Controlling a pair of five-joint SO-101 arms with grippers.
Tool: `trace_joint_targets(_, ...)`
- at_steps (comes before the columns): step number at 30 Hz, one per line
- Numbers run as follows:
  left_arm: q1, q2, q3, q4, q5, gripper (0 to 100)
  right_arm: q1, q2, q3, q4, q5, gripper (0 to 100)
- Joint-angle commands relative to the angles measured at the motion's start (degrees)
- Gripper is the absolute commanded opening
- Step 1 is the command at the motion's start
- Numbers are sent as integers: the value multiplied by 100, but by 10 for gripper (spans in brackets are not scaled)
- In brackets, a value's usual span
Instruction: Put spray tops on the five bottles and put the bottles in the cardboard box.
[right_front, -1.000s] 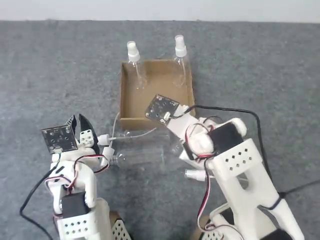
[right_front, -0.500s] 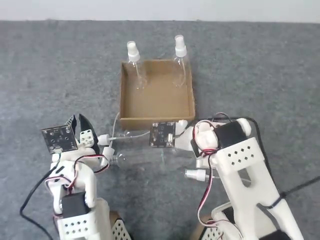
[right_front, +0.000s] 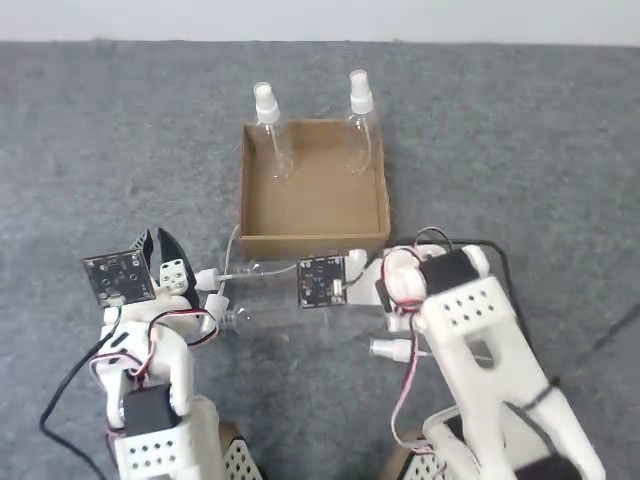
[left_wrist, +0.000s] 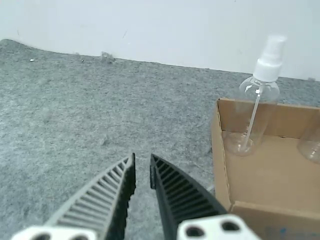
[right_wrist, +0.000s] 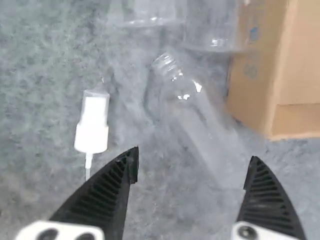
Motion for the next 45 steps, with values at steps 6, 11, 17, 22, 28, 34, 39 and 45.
trace_joint_targets(6, -26, -123, -4, -185, -62, 43, 75, 1376, -79, -1121, 88, 285)
trace_joint_targets(11, -26, -123, -4, -185, -62, 43, 75, 1789, -79, -1499, 88, 283)
trace_joint_targets(17, -26, -123, -4, -185, -62, 43, 84, 2369, -79, -1552, 88, 281)
trace_joint_targets(22, -26, -123, -4, -185, -62, 43, 92, 2677, -70, -1314, 88, 281)
trace_joint_targets(28, -26, -123, -4, -185, -62, 43, 251, 2677, -70, -910, 70, 281)
trace_joint_targets(34, -26, -123, -4, -185, -62, 43, 593, 2668, -70, -910, 70, 194)
trace_joint_targets(39, -26, -123, -4, -185, -62, 43, 611, 2668, -79, -884, 70, 74)
trace_joint_targets(45, -26, -123, -4, -185, -62, 43, 919, 2264, -70, -875, -79, 70)
